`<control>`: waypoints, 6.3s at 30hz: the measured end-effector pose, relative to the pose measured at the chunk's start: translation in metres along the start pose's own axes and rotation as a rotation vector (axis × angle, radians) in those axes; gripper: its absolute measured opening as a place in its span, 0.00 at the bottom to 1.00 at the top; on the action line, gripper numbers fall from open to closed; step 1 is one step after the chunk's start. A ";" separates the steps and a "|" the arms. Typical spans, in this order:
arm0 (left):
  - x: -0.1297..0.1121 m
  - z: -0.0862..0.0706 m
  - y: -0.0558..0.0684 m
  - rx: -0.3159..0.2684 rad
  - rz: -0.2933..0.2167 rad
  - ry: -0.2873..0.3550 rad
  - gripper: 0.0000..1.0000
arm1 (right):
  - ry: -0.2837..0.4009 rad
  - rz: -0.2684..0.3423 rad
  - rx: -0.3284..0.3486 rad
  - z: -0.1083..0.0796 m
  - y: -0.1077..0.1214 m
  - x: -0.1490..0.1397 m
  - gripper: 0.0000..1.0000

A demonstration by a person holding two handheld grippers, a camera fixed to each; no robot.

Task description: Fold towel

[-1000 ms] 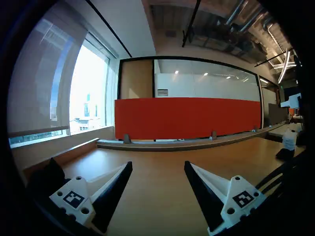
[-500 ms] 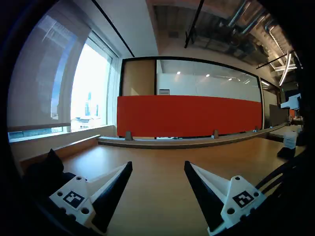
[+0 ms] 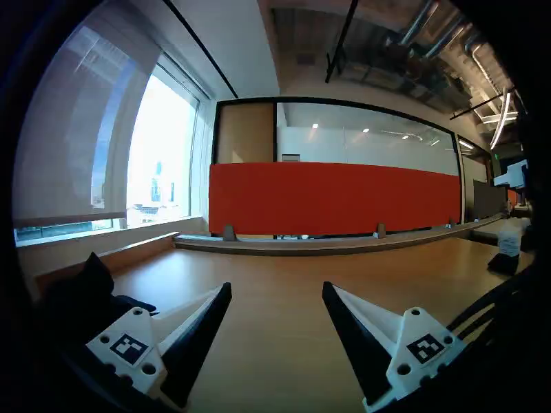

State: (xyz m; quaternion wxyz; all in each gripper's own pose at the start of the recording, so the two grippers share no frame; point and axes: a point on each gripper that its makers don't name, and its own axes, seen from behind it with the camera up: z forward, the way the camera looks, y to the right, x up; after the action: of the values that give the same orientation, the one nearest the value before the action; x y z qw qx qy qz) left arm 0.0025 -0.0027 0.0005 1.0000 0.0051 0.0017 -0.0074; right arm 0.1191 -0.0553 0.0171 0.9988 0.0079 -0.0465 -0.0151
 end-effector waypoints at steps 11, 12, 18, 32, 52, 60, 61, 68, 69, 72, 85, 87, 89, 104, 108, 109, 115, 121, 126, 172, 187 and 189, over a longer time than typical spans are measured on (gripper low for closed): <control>-0.002 0.001 -0.001 0.003 0.010 -0.001 0.98 | 0.005 -0.003 0.005 -0.002 -0.003 0.004 0.95; -0.002 0.001 -0.001 0.003 0.010 -0.001 0.98 | 0.006 -0.002 0.005 -0.002 -0.003 0.004 0.95; -0.002 0.001 0.000 0.001 0.013 -0.003 0.98 | 0.019 0.000 0.011 -0.004 -0.002 0.008 0.95; -0.002 0.001 -0.001 0.001 0.014 -0.004 0.98 | 0.087 -0.004 -0.014 -0.006 0.019 0.023 0.96; -0.003 0.001 0.000 0.001 0.014 -0.004 0.98 | 0.099 0.050 -0.008 -0.013 0.041 -0.038 0.99; -0.003 0.000 0.000 0.001 0.014 -0.004 0.98 | 0.100 0.093 -0.008 -0.009 0.050 -0.071 0.99; -0.003 0.001 0.000 0.001 0.014 -0.004 0.98 | 0.100 0.102 -0.005 -0.008 0.051 -0.075 0.99; -0.003 0.000 0.001 0.001 0.014 -0.003 0.98 | 0.084 0.137 -0.006 -0.005 0.057 -0.102 0.99; -0.003 0.000 0.001 0.001 0.014 -0.003 0.98 | 0.083 0.140 -0.007 -0.005 0.058 -0.104 0.99; -0.003 0.001 0.001 0.001 0.014 -0.003 0.98 | 0.087 0.148 -0.005 -0.005 0.060 -0.108 0.99; -0.003 0.001 0.001 0.001 0.014 -0.004 0.98 | 0.102 0.105 0.003 -0.008 0.059 -0.116 0.99; -0.003 0.000 0.001 0.001 0.014 -0.004 0.98 | 0.100 0.090 0.000 -0.009 0.058 -0.117 0.99; -0.003 0.000 0.001 0.001 0.014 -0.003 0.98 | 0.096 0.074 -0.008 -0.009 0.057 -0.118 1.00; -0.002 0.001 0.001 0.001 0.014 -0.003 0.98 | 0.093 0.029 -0.010 -0.009 0.051 -0.120 0.99; -0.003 0.001 0.001 0.001 0.014 -0.003 0.98 | 0.093 0.029 -0.014 -0.009 0.051 -0.120 0.99; -0.003 0.001 0.001 0.001 0.014 -0.003 0.98 | 0.093 0.029 -0.014 -0.009 0.051 -0.120 0.99; -0.003 0.001 0.001 0.001 0.014 -0.003 0.98 | 0.093 0.030 -0.015 -0.008 0.051 -0.121 1.00; -0.002 0.001 0.000 0.001 0.014 -0.003 0.98 | 0.092 0.030 -0.015 -0.008 0.052 -0.121 1.00; -0.003 0.001 0.000 0.001 0.014 -0.004 0.98 | 0.092 0.030 -0.015 -0.008 0.051 -0.121 1.00; -0.003 0.001 0.000 0.001 0.012 -0.004 0.98 | 0.092 0.030 -0.015 -0.009 0.052 -0.121 1.00; -0.003 0.001 0.000 0.001 0.012 -0.004 0.98 | 0.092 0.030 -0.015 -0.009 0.052 -0.121 1.00; -0.004 0.002 0.000 0.001 0.011 -0.004 0.98 | 0.092 0.030 -0.015 -0.009 0.052 -0.121 1.00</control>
State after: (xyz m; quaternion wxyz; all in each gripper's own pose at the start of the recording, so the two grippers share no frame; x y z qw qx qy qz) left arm -0.0010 -0.0023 0.0021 1.0000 0.0056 -0.0001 -0.0017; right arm 0.0013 0.0002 -0.0022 1.0000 0.0003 -0.0005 -0.0001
